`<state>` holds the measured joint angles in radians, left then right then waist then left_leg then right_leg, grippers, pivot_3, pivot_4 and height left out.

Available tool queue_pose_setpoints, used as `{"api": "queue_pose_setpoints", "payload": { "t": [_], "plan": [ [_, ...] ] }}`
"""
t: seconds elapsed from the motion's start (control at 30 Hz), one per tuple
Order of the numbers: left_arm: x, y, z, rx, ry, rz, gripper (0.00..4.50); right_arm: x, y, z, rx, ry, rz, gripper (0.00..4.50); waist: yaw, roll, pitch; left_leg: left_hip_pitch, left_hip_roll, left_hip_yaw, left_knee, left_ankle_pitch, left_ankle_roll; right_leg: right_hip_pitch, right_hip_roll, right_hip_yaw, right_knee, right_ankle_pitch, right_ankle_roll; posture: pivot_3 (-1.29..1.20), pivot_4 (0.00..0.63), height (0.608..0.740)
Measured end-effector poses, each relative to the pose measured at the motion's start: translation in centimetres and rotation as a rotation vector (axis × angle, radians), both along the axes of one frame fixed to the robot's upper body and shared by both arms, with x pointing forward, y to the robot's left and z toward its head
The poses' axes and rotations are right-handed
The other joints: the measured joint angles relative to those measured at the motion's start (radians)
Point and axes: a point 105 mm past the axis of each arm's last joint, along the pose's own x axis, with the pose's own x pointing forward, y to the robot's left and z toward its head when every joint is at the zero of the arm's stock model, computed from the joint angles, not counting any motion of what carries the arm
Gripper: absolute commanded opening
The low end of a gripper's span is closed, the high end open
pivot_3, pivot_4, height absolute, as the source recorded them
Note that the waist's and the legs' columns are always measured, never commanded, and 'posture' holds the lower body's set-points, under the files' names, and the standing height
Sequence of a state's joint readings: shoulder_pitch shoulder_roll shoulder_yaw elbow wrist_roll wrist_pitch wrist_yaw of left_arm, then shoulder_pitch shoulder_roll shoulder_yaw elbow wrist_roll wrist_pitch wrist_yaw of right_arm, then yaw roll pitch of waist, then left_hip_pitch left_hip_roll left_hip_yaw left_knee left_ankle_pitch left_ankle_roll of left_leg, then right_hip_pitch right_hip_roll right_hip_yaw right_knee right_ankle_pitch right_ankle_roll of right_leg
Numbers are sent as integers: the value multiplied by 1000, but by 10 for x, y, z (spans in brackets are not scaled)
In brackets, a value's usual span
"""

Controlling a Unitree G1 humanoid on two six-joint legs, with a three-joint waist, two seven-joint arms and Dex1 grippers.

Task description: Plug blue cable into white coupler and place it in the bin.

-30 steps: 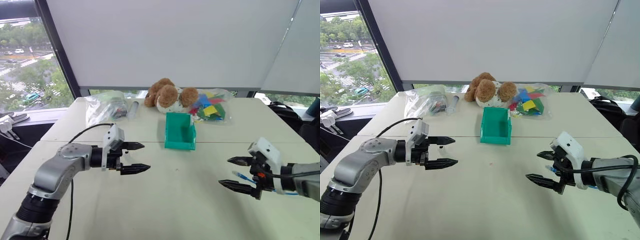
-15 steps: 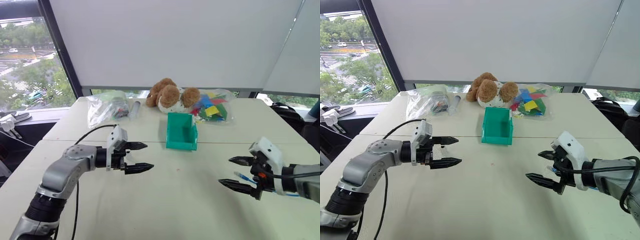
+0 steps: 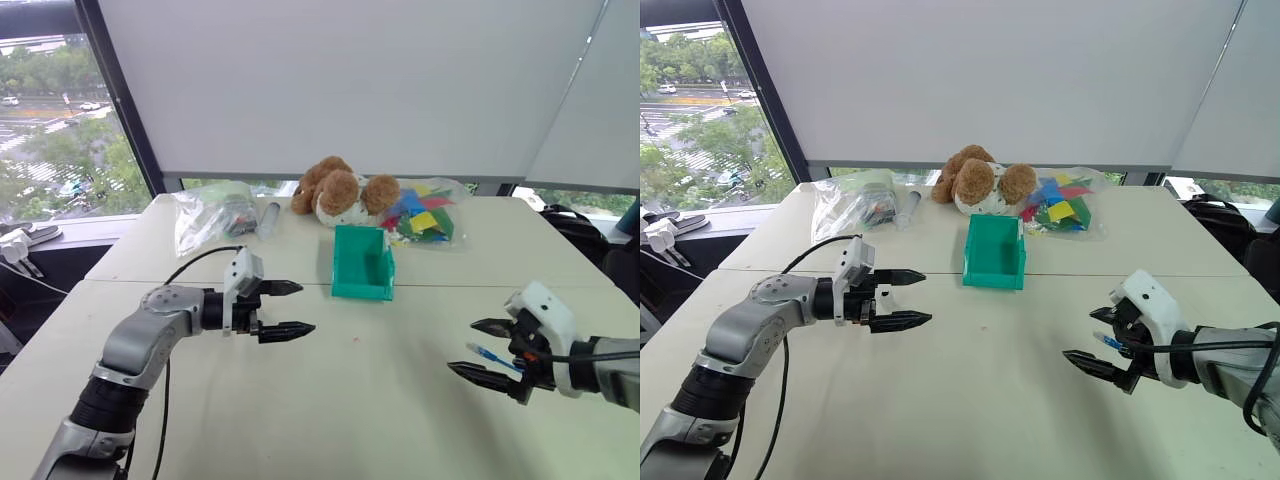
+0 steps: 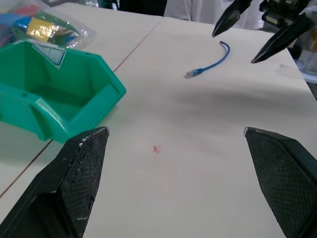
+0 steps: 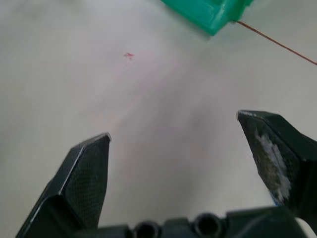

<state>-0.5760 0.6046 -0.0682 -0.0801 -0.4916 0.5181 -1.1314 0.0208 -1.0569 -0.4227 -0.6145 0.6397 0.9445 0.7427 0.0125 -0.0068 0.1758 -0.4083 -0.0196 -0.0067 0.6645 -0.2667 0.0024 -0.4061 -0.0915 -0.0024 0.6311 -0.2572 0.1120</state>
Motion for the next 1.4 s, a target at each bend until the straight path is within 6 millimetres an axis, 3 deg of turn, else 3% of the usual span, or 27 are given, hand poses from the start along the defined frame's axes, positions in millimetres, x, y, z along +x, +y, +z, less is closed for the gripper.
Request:
{"api": "queue_pose_setpoints", "payload": {
  "t": [0.13,0.3,0.5,0.63,0.9,1.0,1.23,1.4],
  "plan": [
    [0,-3,0,-5,1,-7,4500,9,-18,-11,27,13,-60,4457,0,0,0,0,0,0,0,0,0,0,0,0,0,0,0,0,150,740],
    [-1,-9,-1,2,1,-26,4500,25,-55,-30,60,35,-147,4457,-2,0,0,0,0,0,1,0,0,1,0,0,0,0,0,0,150,740],
    [0,-9,-3,1,3,-13,4500,28,-92,-68,21,126,-195,4457,-2,0,0,1,0,0,1,0,0,1,2,0,0,0,0,0,150,740],
    [-1,-6,-9,5,21,2,4500,28,-103,-85,43,163,-205,4457,-4,0,0,1,1,0,1,0,0,1,2,1,1,0,0,0,150,740],
    [-1,-5,-9,11,18,6,4500,35,-109,-90,68,143,-196,4457,-6,0,-1,3,1,0,1,0,0,3,2,1,1,0,0,0,150,740],
    [-1,-4,-9,14,18,7,4500,36,-111,-91,65,140,-195,3630,-6,-1,-1,3,1,0,1,0,0,4,2,1,1,0,0,0,150,740],
    [-1,-5,-8,15,12,7,4500,36,-109,-93,56,143,-172,127,-6,-2,-1,9,1,0,1,0,0,10,2,1,0,0,0,0,150,740],
    [0,-5,-7,18,8,9,4500,35,-102,-92,37,148,-143,52,-5,-2,-1,11,1,0,1,0,0,12,2,1,0,0,0,0,150,740]
  ]
}}
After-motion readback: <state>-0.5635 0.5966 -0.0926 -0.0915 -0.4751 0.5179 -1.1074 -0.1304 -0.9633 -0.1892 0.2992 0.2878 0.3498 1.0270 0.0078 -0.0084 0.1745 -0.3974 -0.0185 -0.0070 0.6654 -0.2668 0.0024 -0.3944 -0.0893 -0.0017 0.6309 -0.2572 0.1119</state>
